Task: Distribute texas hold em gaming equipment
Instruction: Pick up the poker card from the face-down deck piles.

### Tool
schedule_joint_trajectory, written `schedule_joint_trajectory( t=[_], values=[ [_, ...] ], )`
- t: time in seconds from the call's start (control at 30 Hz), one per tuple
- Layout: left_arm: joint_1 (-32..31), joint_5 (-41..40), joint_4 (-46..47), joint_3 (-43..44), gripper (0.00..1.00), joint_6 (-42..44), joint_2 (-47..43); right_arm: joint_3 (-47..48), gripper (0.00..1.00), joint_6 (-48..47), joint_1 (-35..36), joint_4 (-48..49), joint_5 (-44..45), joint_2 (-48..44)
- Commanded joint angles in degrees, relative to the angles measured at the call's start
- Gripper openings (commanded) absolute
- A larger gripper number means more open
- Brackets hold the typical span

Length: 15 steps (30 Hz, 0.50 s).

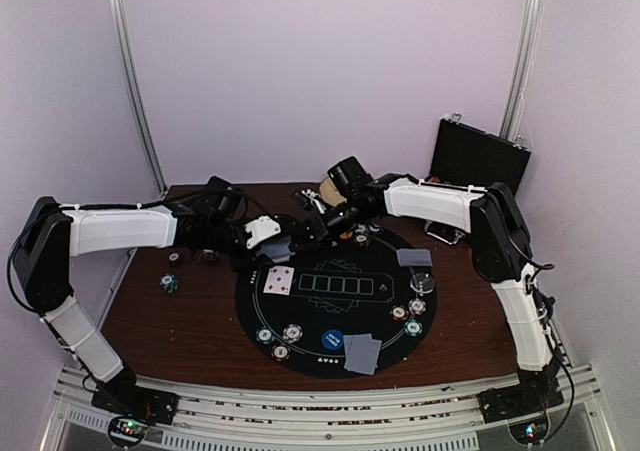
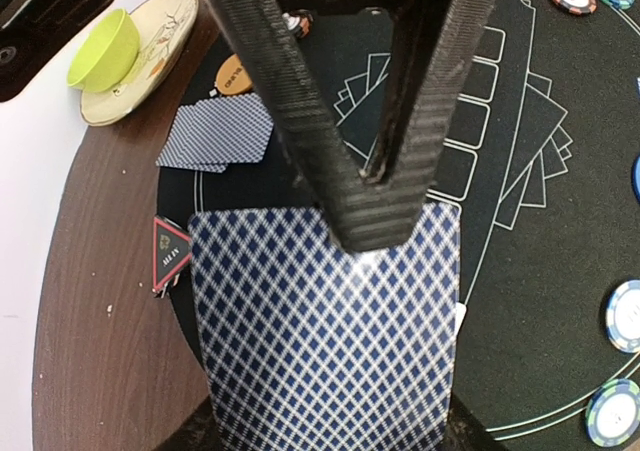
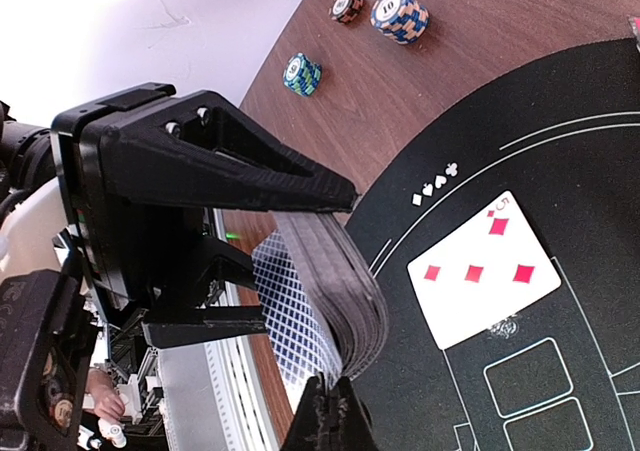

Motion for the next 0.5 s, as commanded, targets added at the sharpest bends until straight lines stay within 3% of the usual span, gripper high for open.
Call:
schedule_joint_trajectory(
  t=[0.0, 0.37, 0.47],
  values=[
    [0.81, -0.79, 3.48, -0.71, 0.56, -0.15, -0.01, -1.94, 0.00, 0.19, -1.86, 1.69, 0.06, -3.70],
    [1.30, -0.47, 3.45, -0.57, 0.56, -0.14, 0.51, -3.93, 0.00, 1.73, -3.38, 4.30, -1.34, -4.82],
    [1.28, 0.33, 3.00, -0.09, 0.56, -0.13, 0.56, -2.51, 0.35, 1.01, -2.60, 3.13, 1.49, -3.62]
  ],
)
